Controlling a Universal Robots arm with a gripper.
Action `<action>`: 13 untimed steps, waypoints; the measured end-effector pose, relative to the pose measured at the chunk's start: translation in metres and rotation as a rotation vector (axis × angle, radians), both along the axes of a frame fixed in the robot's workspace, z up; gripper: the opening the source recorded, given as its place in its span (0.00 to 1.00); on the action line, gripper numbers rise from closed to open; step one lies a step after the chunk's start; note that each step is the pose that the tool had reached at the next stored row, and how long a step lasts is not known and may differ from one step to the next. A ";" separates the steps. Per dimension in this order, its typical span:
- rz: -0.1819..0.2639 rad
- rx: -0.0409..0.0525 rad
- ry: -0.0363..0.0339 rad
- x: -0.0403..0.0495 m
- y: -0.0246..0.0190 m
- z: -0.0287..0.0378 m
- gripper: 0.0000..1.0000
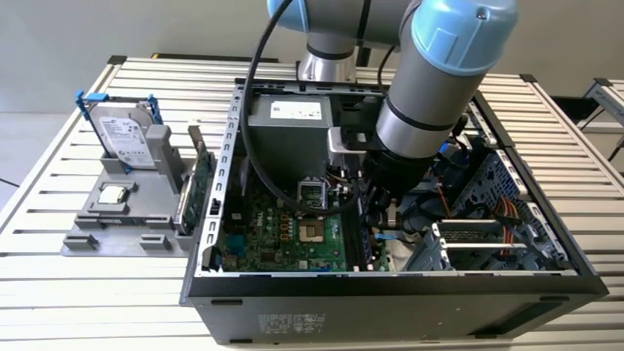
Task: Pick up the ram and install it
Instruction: 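Press down the ram until it locks into place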
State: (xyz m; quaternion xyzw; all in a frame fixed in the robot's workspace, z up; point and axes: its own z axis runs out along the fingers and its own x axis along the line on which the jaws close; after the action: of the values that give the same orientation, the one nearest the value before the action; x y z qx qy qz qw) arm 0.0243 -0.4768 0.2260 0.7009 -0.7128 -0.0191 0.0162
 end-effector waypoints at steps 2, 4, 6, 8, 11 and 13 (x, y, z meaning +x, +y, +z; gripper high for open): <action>0.000 0.0000 0.0000 0.0000 0.0000 -0.0018 0.00; 0.000 -0.0010 0.0003 0.0000 -0.0001 -0.0036 0.00; 0.000 -0.0009 0.0002 0.0000 -0.0001 -0.0062 0.00; 0.000 -0.0008 0.0002 0.0000 0.0000 -0.0079 0.00; 0.000 -0.0013 0.0000 -0.0001 -0.0001 -0.0089 0.00; 0.000 -0.0009 -0.0002 -0.0001 0.0000 -0.0092 0.00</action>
State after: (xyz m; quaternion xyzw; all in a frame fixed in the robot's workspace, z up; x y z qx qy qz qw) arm 0.0242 -0.4768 0.2168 0.7009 -0.7128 -0.0187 0.0164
